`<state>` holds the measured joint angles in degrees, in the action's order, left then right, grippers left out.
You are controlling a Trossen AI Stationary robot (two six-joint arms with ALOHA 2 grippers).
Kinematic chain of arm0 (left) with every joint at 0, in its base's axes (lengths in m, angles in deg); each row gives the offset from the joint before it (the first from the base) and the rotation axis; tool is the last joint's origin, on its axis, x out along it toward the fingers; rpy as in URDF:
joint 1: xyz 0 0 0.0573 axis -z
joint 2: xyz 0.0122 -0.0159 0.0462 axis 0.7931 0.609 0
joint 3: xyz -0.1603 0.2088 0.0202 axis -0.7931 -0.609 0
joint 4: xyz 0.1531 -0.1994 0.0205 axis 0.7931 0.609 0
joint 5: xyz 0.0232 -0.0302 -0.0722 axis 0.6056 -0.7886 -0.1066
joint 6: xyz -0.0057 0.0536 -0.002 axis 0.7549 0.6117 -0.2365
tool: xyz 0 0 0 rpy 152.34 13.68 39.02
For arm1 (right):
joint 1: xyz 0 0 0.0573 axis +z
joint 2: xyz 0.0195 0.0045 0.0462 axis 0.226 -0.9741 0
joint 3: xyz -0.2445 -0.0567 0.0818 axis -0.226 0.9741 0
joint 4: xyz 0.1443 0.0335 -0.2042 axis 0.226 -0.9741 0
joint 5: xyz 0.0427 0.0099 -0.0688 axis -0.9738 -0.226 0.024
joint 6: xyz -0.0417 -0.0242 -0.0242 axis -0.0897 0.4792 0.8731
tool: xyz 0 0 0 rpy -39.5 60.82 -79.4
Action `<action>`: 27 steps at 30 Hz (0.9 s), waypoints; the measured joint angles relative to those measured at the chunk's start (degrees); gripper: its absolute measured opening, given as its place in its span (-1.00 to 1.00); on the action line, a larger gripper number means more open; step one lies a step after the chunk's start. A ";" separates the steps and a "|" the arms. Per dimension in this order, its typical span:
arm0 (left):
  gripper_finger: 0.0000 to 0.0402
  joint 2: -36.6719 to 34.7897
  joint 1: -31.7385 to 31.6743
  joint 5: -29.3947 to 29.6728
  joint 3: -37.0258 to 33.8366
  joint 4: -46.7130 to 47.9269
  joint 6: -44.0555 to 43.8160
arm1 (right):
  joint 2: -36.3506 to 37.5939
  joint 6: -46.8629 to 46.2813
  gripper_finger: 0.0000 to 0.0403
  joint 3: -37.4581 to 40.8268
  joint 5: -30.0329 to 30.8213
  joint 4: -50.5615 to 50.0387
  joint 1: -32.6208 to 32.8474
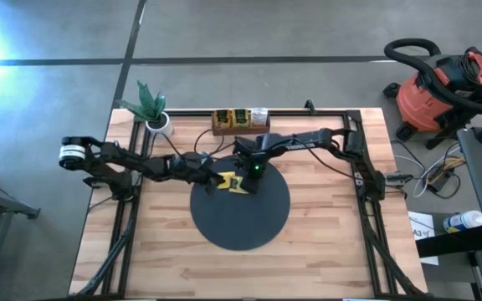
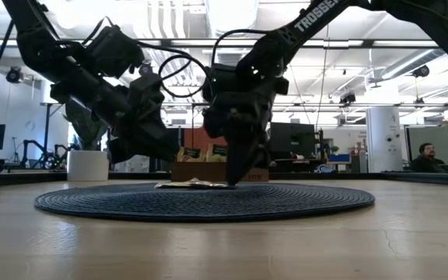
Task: Pick & Place Tea
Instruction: Put the yellow tea bag into the middle section of the wooden organizer
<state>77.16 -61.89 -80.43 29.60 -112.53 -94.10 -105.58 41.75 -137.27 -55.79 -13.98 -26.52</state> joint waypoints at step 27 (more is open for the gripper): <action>-0.47 0.00 0.46 1.78 0.06 9.96 -19.45 | -0.20 -4.96 -0.71 3.99 0.01 17.17 2.36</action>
<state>77.16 -61.43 -78.65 29.66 -102.58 -113.54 -105.78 36.79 -133.28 -55.78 3.19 -24.16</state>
